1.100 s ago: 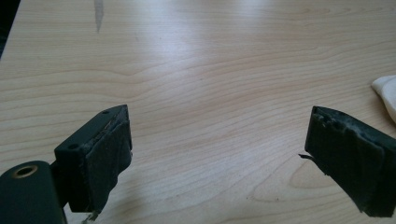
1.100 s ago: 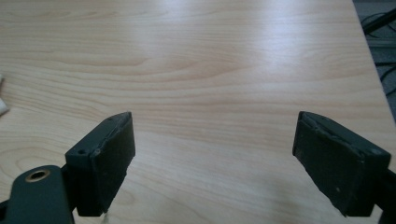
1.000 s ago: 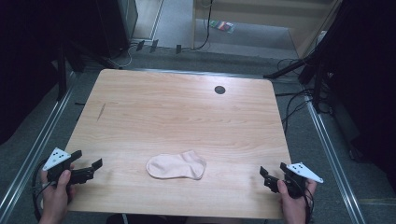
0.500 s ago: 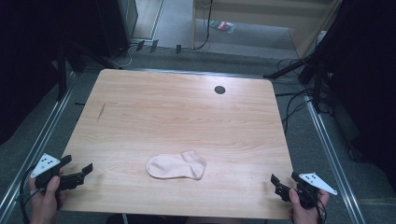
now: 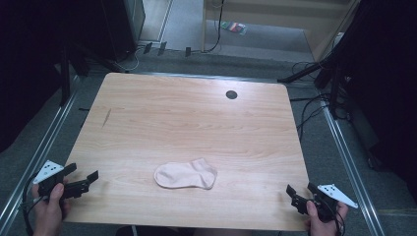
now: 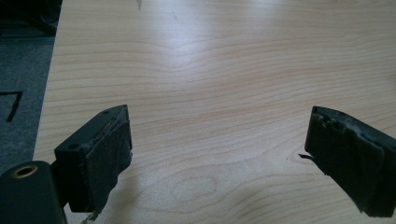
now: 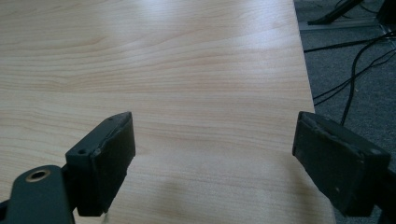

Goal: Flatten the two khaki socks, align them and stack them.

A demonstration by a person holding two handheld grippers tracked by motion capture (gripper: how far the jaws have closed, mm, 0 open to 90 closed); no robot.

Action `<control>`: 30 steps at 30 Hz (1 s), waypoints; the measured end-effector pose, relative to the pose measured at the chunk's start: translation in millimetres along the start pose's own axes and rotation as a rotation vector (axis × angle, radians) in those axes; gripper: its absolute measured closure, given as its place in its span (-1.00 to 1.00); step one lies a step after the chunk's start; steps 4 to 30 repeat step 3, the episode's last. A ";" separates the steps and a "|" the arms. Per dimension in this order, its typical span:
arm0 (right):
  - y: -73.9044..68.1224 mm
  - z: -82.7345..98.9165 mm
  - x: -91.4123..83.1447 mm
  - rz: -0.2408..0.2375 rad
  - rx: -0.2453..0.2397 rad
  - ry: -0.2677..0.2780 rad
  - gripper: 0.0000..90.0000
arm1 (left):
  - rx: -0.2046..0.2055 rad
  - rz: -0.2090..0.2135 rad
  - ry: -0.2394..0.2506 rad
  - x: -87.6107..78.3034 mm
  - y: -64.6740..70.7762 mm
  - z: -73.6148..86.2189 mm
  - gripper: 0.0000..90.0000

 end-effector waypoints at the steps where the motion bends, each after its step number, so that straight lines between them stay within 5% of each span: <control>1: 0.0 0.1 0.1 -0.001 -0.002 -0.002 -0.71 | 0.000 0.000 -0.002 0.7 0.4 0.1 -0.82; 30: 0.0 0.2 0.5 0.000 -0.001 -0.005 -0.71 | 0.003 -0.007 -0.009 1.4 0.3 0.2 -0.82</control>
Point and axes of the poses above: each handheld gripper's, and its own axes: x roughly forward along the jaws, z roughly out of its underside, y roughly to its right, the point moved 8 cm from there along x, roughly forward along the jaws, and after that the axes turned 1 degree about y, right-handed, at the moved point
